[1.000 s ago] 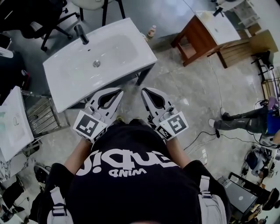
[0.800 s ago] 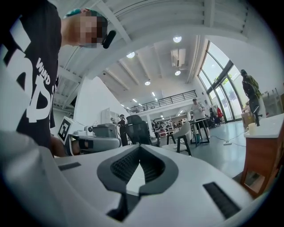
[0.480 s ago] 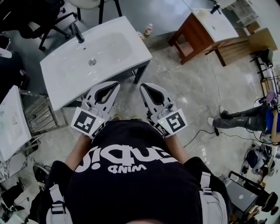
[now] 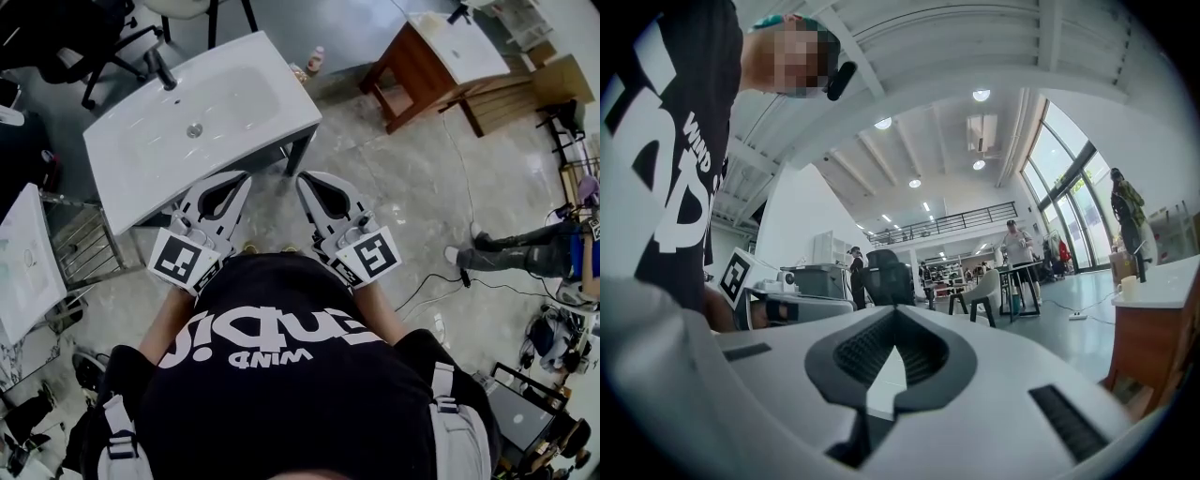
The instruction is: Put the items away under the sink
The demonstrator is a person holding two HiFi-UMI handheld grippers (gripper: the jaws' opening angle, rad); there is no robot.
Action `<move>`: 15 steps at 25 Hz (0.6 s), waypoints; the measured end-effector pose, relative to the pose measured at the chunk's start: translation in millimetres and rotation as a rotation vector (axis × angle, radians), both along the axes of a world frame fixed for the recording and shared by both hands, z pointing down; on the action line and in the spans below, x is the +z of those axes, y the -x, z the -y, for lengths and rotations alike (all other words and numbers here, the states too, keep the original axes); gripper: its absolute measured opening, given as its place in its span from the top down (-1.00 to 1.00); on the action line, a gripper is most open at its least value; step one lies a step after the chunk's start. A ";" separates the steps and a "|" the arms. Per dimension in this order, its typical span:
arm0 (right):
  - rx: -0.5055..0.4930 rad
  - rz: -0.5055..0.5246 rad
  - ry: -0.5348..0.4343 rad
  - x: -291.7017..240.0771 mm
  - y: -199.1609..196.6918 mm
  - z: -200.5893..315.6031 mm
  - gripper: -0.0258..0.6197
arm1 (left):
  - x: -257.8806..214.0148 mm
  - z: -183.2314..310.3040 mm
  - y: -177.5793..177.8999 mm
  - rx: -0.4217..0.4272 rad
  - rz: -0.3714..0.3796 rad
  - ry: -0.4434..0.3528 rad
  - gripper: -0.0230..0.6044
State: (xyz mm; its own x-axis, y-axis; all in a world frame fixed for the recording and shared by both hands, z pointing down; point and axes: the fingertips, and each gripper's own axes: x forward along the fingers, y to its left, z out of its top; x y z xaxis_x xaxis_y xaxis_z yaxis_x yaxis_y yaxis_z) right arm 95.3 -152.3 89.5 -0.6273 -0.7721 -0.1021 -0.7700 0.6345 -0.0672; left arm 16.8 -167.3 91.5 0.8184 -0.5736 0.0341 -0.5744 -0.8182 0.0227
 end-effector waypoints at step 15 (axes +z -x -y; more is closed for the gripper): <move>0.012 -0.005 0.003 1.7 0.5 4.9 0.86 | 3.4 2.4 4.9 -0.010 -0.012 0.026 0.87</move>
State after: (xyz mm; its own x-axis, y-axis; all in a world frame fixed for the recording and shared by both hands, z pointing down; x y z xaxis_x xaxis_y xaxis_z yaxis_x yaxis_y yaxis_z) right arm 94.8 -157.2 91.2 -0.6183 -0.7800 -0.0970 -0.7781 0.6248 -0.0649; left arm 11.9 -169.6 94.9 0.8132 -0.5806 0.0389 -0.5819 -0.8116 0.0510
